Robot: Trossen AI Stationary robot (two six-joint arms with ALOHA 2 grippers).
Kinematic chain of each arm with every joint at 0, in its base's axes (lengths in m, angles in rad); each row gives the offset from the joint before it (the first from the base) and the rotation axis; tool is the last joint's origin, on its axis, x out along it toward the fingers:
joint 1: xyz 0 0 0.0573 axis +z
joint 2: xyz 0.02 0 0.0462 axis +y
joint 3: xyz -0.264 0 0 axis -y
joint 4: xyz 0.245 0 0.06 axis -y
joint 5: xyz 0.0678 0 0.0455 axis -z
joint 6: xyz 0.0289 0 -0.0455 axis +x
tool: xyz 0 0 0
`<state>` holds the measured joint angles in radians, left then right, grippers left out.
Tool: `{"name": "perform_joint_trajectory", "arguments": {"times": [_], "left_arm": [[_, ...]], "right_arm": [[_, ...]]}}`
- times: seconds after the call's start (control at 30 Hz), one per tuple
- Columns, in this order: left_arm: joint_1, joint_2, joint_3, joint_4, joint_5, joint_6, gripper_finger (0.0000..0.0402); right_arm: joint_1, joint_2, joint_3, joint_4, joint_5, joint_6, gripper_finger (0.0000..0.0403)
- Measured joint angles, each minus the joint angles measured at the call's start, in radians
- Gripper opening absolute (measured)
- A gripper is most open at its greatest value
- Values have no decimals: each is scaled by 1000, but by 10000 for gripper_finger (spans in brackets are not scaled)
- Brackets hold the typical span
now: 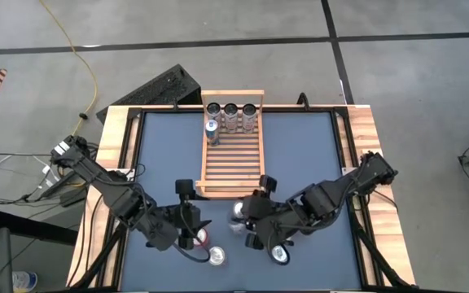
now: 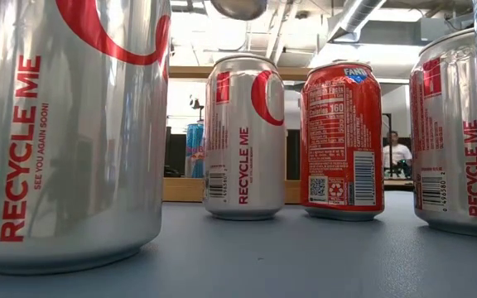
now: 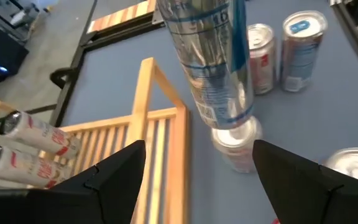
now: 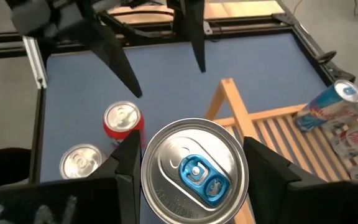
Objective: Place canned beverage on shelf
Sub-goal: Put the left blue soda can on the shelf aligned with the other blue soda can
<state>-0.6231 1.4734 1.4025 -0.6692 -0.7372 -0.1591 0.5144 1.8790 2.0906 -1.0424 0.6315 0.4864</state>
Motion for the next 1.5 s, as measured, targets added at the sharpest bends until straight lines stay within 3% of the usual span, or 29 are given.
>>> {"name": "perform_joint_trajectory", "arguments": {"times": [0.13,0.3,0.47,0.6,0.67,0.8,1.33,1.5], "left_arm": [[39,0,-5,46,36,67,286],[100,-27,-156,210,75,98,286],[132,-143,-372,532,170,102,286],[183,-260,-533,813,324,123,286],[219,-290,-587,875,392,105,286],[262,-286,-636,901,416,71,286],[298,-256,-632,919,344,121,286],[328,-256,-632,919,390,93,286]], "right_arm": [[-16,0,0,-9,-4,-1,181],[-26,0,0,-6,-4,1,181],[-24,0,0,-4,-3,-6,181],[-24,0,0,-3,-4,-9,181],[-28,0,0,3,-4,-13,181],[-47,0,-1,24,-4,-17,181],[-106,8,-1,31,-3,70,181],[-112,8,-1,28,4,93,181]]}}
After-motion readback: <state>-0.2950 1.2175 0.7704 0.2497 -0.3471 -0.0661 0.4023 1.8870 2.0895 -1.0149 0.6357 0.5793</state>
